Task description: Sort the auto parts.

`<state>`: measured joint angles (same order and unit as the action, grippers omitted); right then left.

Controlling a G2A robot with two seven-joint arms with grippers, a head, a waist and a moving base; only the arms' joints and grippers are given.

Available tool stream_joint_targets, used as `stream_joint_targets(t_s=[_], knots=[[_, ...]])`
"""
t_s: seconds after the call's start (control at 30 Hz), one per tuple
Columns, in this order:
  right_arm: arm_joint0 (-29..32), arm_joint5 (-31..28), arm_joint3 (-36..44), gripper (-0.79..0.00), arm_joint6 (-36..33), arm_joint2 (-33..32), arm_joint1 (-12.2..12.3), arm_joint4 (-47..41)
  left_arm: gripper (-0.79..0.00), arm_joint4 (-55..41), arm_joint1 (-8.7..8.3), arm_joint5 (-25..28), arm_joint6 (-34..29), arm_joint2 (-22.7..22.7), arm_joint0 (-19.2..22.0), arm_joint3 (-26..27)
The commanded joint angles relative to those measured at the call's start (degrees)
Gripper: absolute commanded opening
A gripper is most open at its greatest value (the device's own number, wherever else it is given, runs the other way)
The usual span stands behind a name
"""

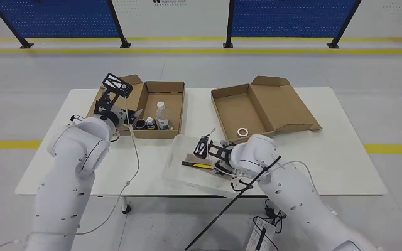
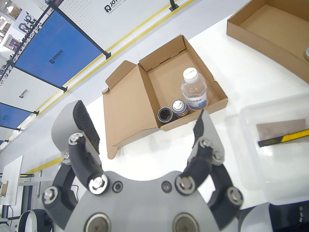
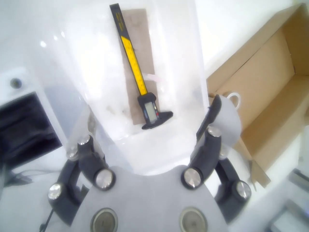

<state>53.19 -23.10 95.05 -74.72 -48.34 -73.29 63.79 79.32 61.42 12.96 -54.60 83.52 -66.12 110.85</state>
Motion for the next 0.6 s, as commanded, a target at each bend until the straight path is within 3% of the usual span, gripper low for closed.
stream_joint_targets(t_s=[0.0,0.37,0.43,0.57], knots=[[-0.5,0.1,-1.2,0.0,0.2,0.5,-0.2,-0.5,0.0,0.0,0.0,0.0,0.0,0.0,0.0,0.0],[-1.3,-0.7,-5.2,0.0,-0.4,2.2,-0.4,-1.9,0.0,0.0,0.0,0.0,0.0,0.0,0.0,0.0],[-1.3,-0.9,-6.0,-0.034,-0.6,2.3,-0.4,-2.1,0.0,0.0,0.0,0.0,0.0,0.0,0.0,0.0],[-1.3,-1.4,-7.5,-0.009,-0.8,2.5,-0.3,-2.6,0.0,0.0,0.0,0.0,0.0,0.0,0.0,0.0]])
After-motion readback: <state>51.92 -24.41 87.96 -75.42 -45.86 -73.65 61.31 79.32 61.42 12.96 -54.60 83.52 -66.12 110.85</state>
